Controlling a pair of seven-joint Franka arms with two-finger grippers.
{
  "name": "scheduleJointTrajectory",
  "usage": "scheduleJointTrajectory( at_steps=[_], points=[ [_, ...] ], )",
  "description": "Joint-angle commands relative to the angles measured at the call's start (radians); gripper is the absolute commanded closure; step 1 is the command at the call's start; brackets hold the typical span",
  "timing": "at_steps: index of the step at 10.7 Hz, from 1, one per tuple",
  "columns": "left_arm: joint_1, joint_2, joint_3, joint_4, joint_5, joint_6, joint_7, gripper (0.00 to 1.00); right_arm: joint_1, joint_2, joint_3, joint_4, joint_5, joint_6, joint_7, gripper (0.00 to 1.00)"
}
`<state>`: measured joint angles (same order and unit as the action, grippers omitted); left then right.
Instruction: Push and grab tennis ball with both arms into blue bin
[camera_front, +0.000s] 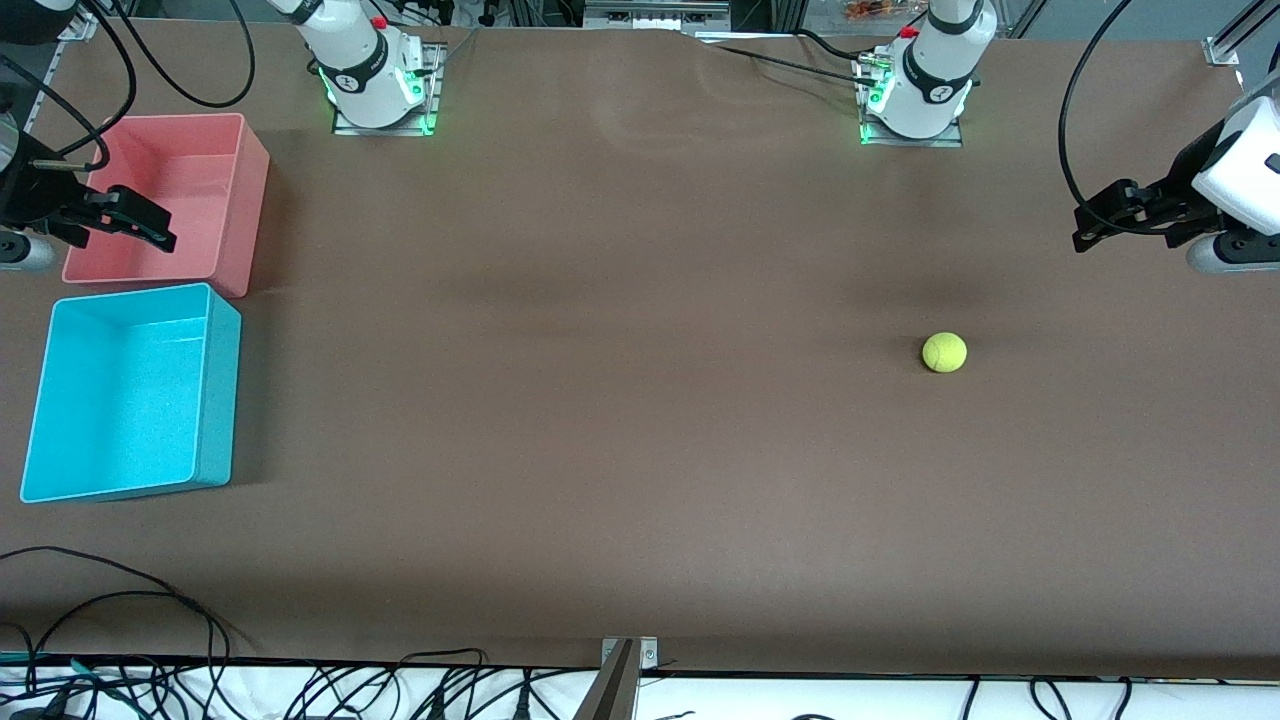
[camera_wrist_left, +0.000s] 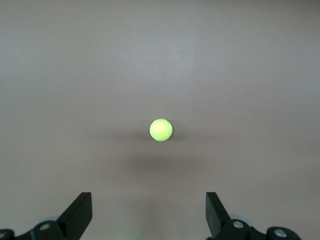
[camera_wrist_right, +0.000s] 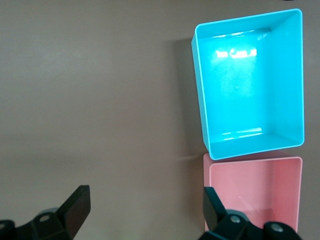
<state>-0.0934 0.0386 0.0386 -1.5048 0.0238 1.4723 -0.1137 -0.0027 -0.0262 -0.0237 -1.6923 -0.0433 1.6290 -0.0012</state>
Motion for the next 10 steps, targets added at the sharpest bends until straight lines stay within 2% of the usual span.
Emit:
scheduleJointTrajectory(
  at_steps=[1,10],
  points=[
    [0.000,0.006,-0.002,0.018,0.008,-0.015,0.006,0.00,-0.003,-0.009,-0.019,-0.009,0.007,0.005,-0.037,0.00],
    [-0.005,0.006,-0.002,0.020,0.007,-0.013,0.006,0.00,-0.002,-0.008,-0.019,-0.009,0.011,0.038,-0.034,0.00]
  ],
)
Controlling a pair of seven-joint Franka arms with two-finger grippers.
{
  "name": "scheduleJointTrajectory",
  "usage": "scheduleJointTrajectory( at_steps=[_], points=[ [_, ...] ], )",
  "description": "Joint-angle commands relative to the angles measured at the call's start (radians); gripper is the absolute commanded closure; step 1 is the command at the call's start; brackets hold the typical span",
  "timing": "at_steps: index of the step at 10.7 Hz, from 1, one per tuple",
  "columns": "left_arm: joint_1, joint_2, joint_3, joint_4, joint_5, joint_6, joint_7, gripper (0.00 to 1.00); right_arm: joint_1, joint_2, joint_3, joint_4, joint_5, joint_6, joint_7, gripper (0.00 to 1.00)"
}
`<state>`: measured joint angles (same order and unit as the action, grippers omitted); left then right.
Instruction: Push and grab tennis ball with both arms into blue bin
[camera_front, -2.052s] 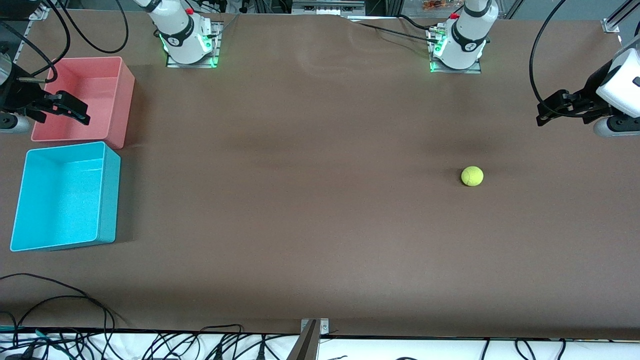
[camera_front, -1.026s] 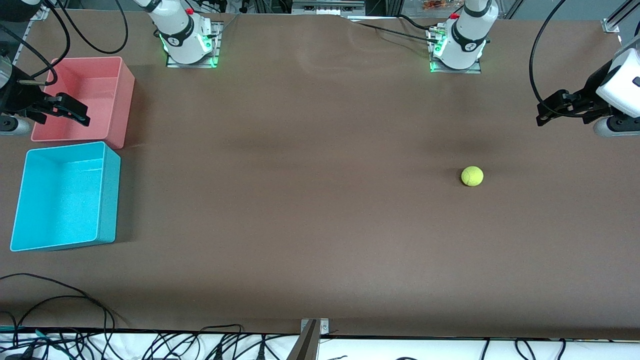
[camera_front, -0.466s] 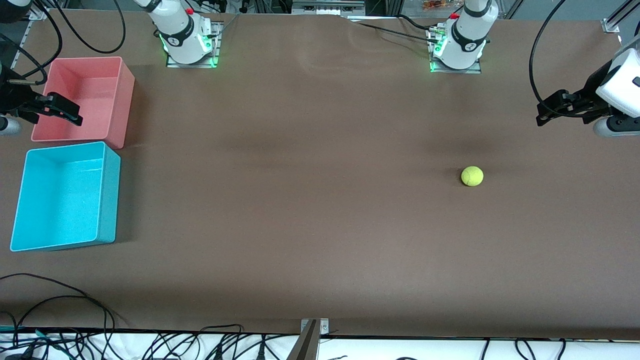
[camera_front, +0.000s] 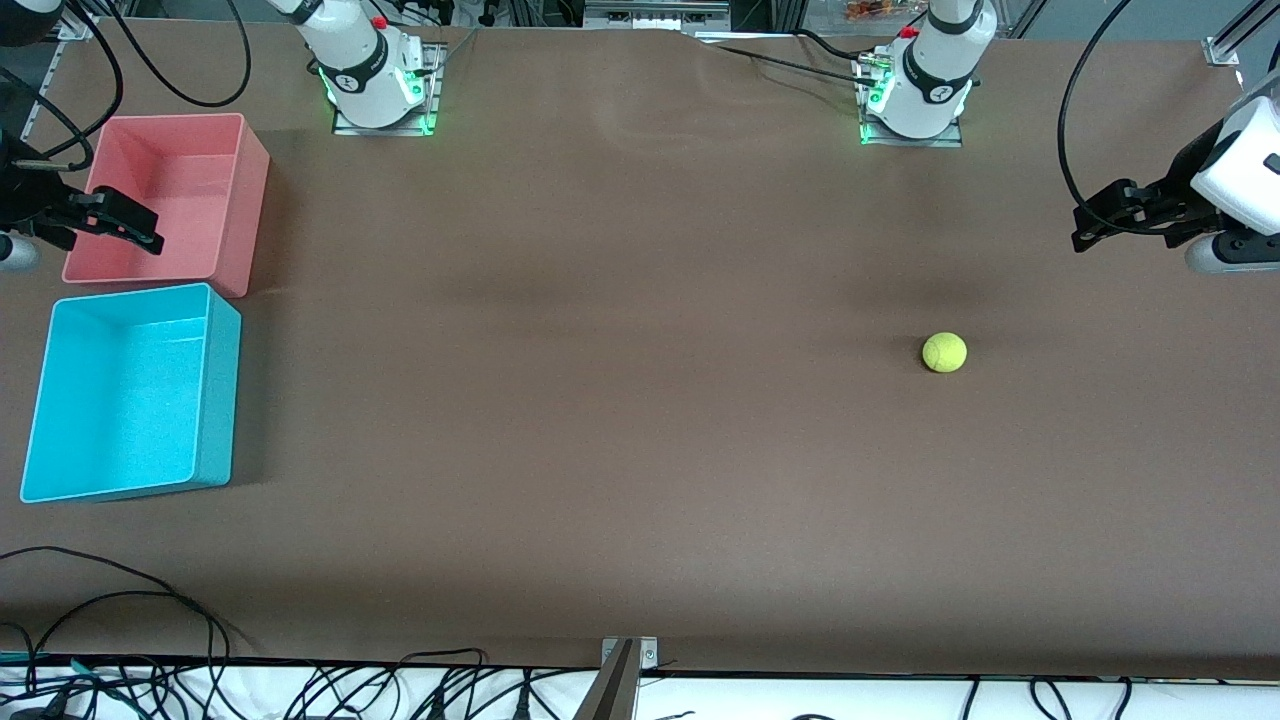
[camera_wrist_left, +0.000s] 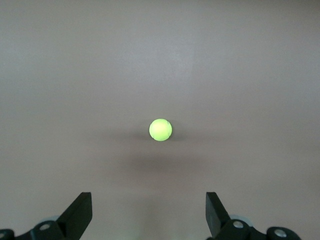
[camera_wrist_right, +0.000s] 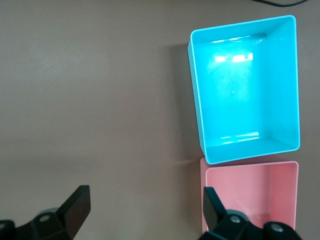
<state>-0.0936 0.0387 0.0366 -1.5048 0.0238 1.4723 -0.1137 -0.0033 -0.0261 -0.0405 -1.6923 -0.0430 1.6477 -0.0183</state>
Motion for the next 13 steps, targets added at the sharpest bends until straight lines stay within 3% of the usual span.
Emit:
scheduleJointTrajectory(
  at_steps=[1,6,13],
  points=[
    [-0.001,0.006,0.000,0.009,0.005,0.006,0.012,0.00,0.000,-0.008,-0.002,-0.012,0.009,0.033,-0.017,0.00],
    [0.023,-0.055,-0.003,-0.113,0.004,0.100,0.012,0.00,0.002,0.005,0.001,-0.015,0.031,0.054,-0.018,0.00],
    [0.048,-0.063,0.000,-0.233,0.024,0.239,0.022,0.00,0.005,0.005,0.007,-0.017,0.040,0.055,-0.018,0.00]
  ],
)
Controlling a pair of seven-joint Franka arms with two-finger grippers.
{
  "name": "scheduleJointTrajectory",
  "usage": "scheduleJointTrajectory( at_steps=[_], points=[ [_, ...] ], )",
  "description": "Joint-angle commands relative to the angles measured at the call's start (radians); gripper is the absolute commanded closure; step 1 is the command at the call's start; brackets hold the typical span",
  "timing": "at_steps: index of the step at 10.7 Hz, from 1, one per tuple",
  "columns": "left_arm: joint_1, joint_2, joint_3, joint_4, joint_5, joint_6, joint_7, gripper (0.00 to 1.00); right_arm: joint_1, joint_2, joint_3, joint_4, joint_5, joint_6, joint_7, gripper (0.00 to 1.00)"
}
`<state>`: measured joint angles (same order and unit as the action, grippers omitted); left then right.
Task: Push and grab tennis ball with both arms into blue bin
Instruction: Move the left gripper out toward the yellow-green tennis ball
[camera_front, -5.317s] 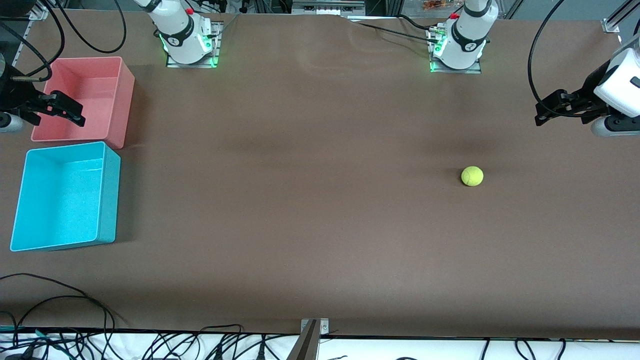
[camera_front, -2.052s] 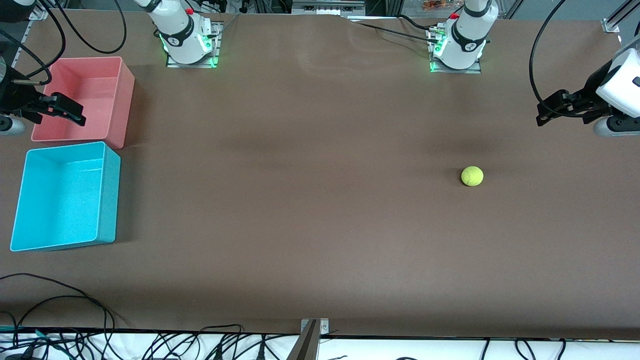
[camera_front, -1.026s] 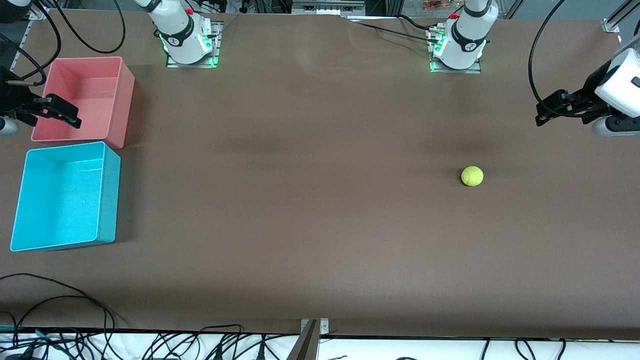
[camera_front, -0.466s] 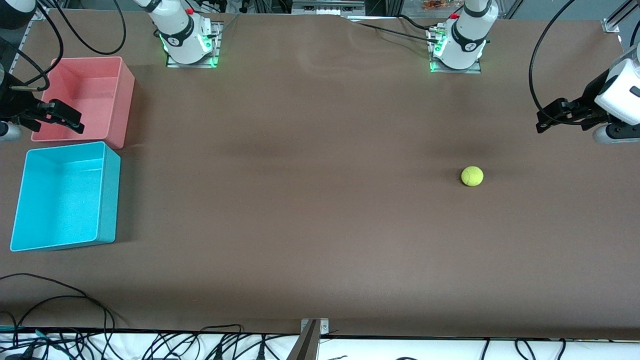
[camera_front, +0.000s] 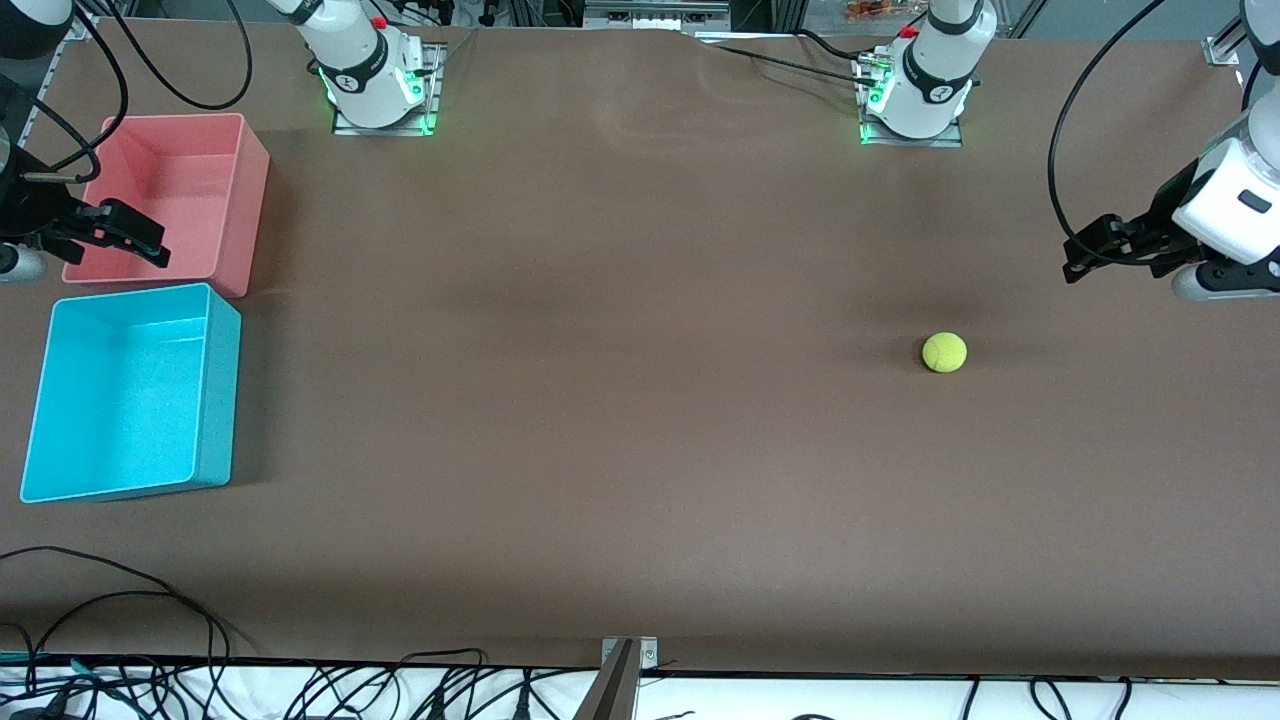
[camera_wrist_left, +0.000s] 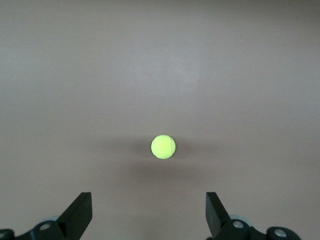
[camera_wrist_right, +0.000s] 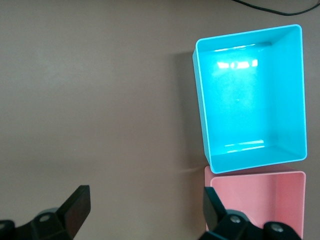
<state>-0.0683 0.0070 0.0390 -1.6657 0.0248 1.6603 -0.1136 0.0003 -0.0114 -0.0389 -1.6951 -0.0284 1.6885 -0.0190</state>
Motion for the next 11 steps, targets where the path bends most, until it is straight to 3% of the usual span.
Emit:
scheduleJointTrajectory(
  at_steps=[1,4,11],
  points=[
    [0.022,-0.032,-0.002,-0.089,0.023,0.052,0.022,0.00,0.003,-0.010,0.005,-0.014,0.037,0.017,-0.016,0.00],
    [0.022,-0.022,-0.001,-0.146,0.012,0.064,0.017,0.00,0.003,-0.013,0.005,-0.014,0.039,0.016,-0.018,0.00],
    [0.045,-0.021,0.001,-0.388,0.007,0.385,0.018,0.00,0.003,-0.019,0.001,-0.011,0.039,0.005,-0.019,0.00]
  ],
)
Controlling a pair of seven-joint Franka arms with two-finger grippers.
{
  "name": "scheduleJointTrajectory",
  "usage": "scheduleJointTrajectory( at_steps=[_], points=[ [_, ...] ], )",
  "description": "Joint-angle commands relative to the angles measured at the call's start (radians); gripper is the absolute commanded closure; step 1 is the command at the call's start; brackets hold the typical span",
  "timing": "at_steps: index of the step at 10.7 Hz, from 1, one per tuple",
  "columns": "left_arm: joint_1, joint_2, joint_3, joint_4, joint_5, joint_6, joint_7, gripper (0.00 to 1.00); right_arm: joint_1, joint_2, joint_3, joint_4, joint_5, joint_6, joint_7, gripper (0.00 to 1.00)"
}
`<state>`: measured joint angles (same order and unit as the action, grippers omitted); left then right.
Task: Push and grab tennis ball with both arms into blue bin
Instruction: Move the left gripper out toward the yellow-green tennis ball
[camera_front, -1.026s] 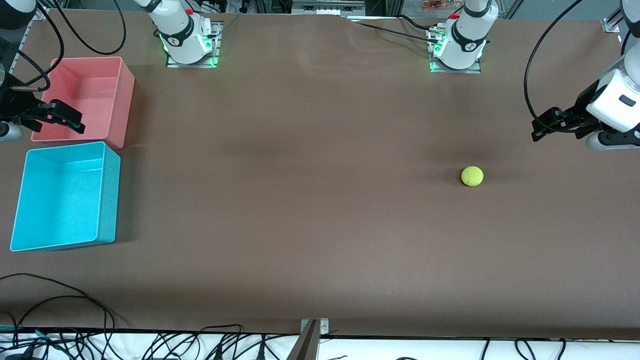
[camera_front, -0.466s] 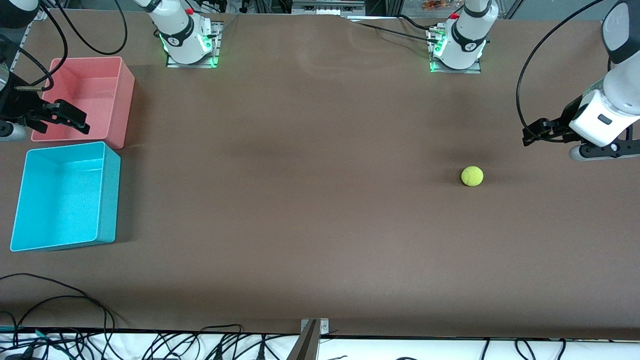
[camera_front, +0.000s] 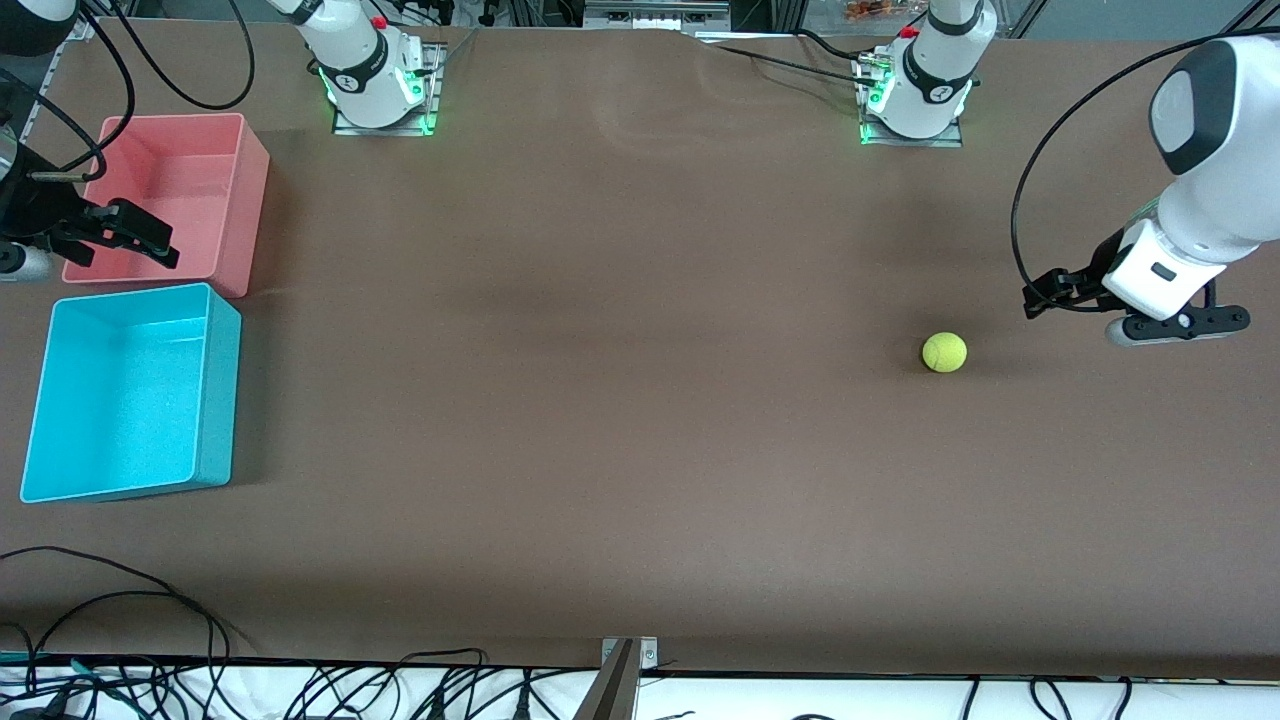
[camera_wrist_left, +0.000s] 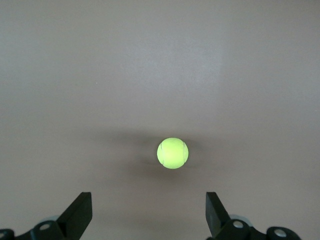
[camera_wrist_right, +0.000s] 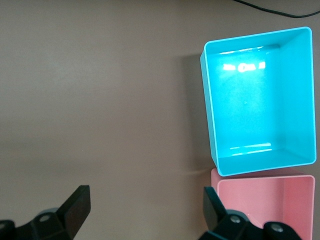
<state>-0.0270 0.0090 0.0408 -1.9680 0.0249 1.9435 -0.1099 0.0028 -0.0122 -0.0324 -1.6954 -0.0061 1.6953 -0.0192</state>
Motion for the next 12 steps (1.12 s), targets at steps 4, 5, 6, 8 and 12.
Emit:
scheduleJointTrajectory(
  at_steps=[4,5,6,8,12],
  points=[
    [0.010,-0.023,-0.002,-0.196,0.006,0.223,0.018,0.51,-0.001,-0.018,-0.007,-0.010,0.017,-0.002,-0.021,0.00],
    [0.009,-0.021,-0.002,-0.201,0.006,0.223,0.021,0.80,-0.001,-0.018,-0.007,-0.009,0.017,-0.002,-0.021,0.00],
    [0.009,-0.021,-0.002,-0.215,0.006,0.223,0.025,1.00,-0.001,-0.018,-0.007,-0.009,0.017,-0.002,-0.021,0.00],
    [0.009,-0.017,-0.002,-0.226,0.013,0.219,0.060,1.00,-0.001,-0.018,-0.009,-0.009,0.017,-0.003,-0.021,0.00],
    [0.029,0.005,-0.002,-0.233,0.009,0.223,0.421,1.00,-0.001,-0.018,-0.012,-0.004,0.017,0.000,-0.041,0.00]
  ],
)
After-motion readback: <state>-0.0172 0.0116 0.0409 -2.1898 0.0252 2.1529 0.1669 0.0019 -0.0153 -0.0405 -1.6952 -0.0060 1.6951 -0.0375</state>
